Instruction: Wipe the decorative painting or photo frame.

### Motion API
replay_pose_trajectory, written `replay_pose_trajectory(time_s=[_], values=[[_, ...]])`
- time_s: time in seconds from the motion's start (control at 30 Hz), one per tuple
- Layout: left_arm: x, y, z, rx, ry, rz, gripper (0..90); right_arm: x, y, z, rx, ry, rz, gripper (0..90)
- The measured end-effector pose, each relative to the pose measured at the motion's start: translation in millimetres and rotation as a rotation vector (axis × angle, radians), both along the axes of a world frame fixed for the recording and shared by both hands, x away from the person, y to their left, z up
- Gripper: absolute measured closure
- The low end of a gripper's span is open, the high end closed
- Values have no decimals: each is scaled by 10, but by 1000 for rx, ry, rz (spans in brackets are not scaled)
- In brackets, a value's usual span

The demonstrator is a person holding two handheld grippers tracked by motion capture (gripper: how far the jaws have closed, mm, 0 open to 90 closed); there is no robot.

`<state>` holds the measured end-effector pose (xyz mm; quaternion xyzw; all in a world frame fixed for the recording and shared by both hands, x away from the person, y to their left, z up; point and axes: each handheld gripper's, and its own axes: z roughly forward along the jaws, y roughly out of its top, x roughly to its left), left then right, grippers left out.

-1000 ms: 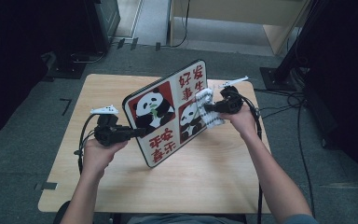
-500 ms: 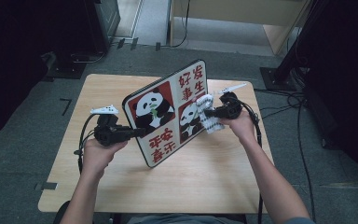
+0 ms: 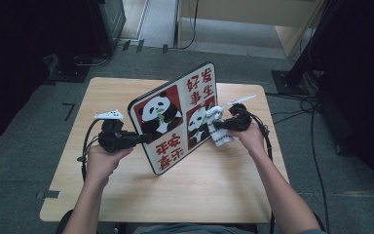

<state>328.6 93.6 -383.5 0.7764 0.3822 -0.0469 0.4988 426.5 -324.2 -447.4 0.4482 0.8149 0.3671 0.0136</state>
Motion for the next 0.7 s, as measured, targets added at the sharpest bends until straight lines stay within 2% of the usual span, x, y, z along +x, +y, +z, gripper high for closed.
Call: replay_pose_trajectory(time_s=[0.33, 0.7], values=[[-4, -4, 3, 5, -4, -6, 764, -18, 6, -201, -15, 33, -7, 805], [-10, -10, 3, 5, -6, 3, 765, -45, -16, -267, -22, 66, -15, 806]])
